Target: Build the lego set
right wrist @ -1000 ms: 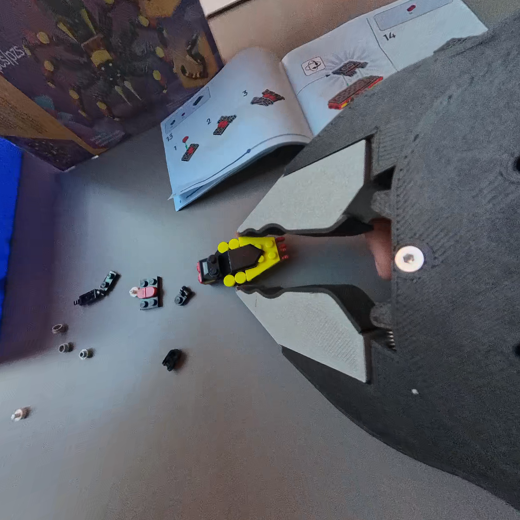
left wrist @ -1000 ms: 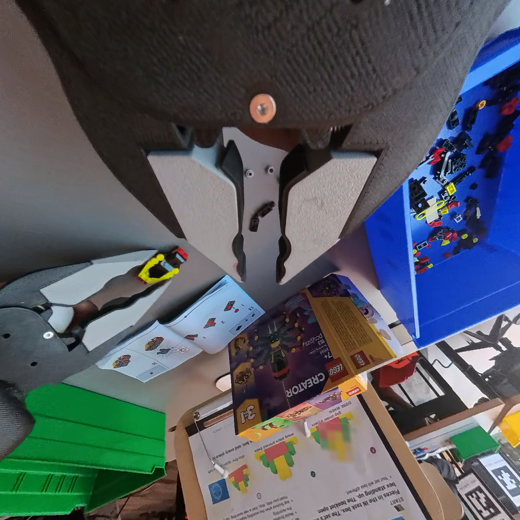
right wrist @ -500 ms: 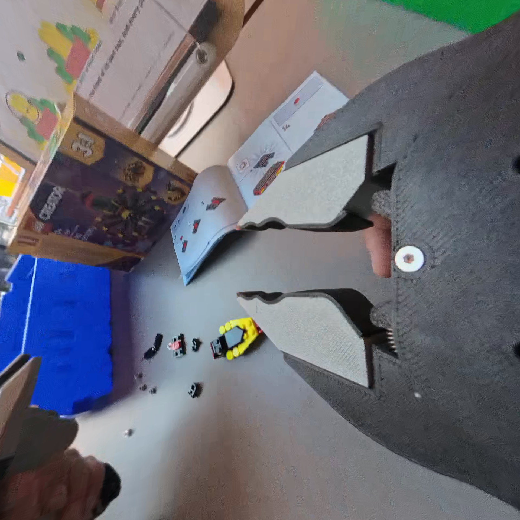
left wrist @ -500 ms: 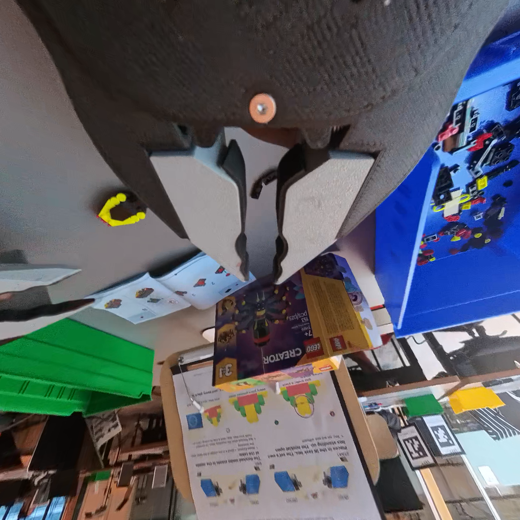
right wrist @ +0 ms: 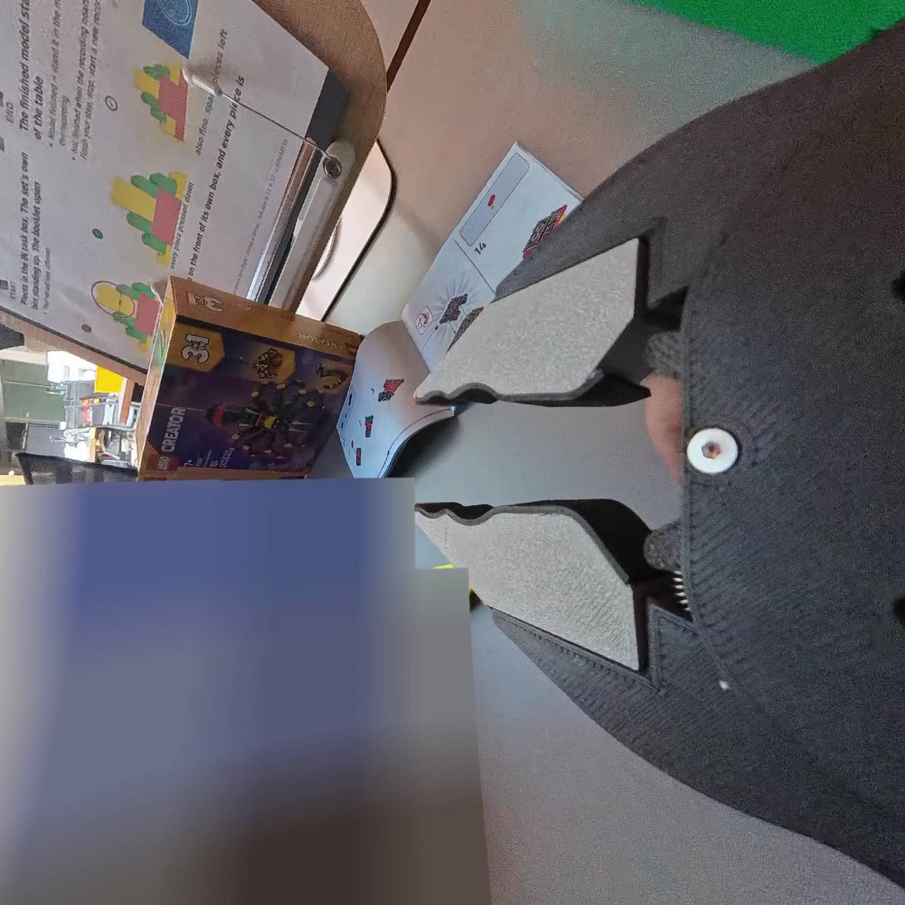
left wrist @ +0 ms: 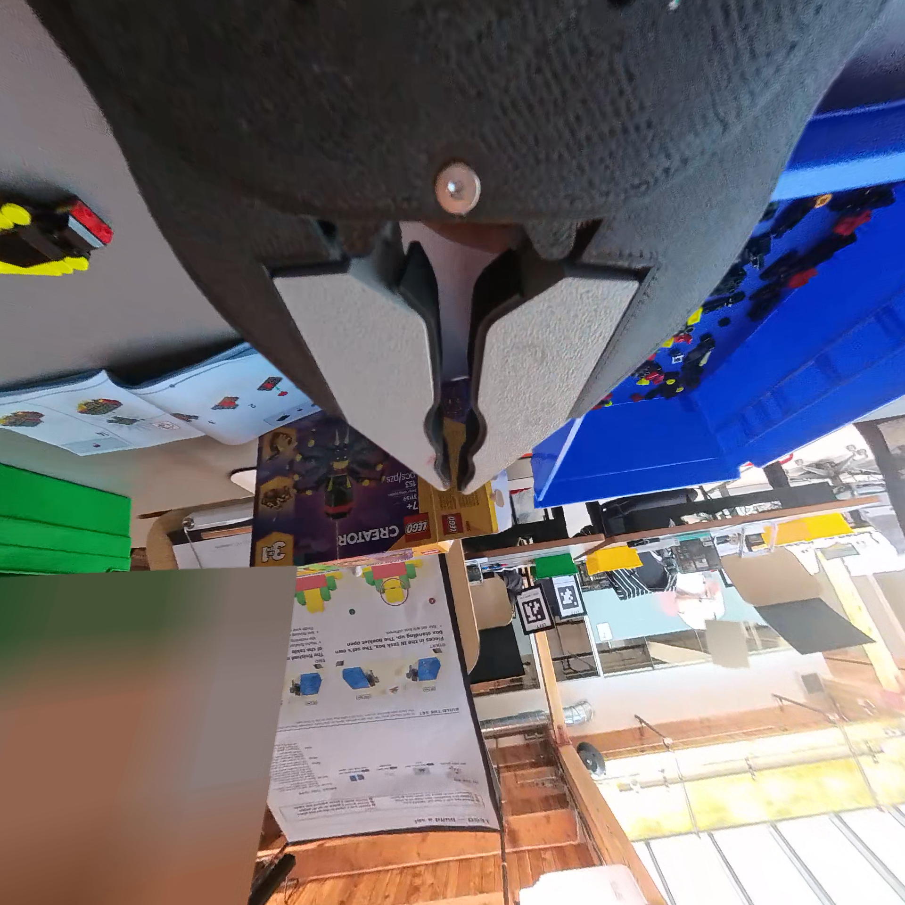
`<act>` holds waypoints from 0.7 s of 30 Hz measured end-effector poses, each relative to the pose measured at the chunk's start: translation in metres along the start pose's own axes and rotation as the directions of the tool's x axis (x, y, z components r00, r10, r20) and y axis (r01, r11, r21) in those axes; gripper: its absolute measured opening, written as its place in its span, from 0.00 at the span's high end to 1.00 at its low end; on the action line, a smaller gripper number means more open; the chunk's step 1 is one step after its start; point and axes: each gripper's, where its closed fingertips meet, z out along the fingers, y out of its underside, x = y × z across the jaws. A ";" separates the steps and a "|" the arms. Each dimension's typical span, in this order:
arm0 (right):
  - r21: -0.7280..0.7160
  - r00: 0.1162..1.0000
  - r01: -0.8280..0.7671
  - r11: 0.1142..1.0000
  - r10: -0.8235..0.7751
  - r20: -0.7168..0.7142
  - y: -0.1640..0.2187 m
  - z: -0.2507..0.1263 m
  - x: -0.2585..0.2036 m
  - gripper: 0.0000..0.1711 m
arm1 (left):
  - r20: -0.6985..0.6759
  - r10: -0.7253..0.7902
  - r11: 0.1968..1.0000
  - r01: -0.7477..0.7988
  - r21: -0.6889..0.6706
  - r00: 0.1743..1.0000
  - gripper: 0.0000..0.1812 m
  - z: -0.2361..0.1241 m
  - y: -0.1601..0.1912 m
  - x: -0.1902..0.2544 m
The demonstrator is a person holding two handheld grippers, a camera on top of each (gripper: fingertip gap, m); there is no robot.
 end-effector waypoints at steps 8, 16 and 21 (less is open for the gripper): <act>0.003 0.999 0.011 1.000 -0.011 0.037 -0.001 0.005 -0.007 0.80 | -0.142 0.005 0.993 -0.022 -0.118 0.990 0.99 0.006 0.027 0.027; 0.028 0.998 0.059 0.998 -0.059 0.000 -0.006 0.003 -0.013 0.81 | -0.181 0.051 0.989 -0.075 -0.124 0.982 0.99 0.004 0.030 0.036; 0.020 0.995 0.099 0.995 -0.100 0.017 -0.005 0.002 -0.026 0.82 | -0.192 0.043 0.991 -0.065 -0.114 0.981 0.98 0.002 0.028 0.040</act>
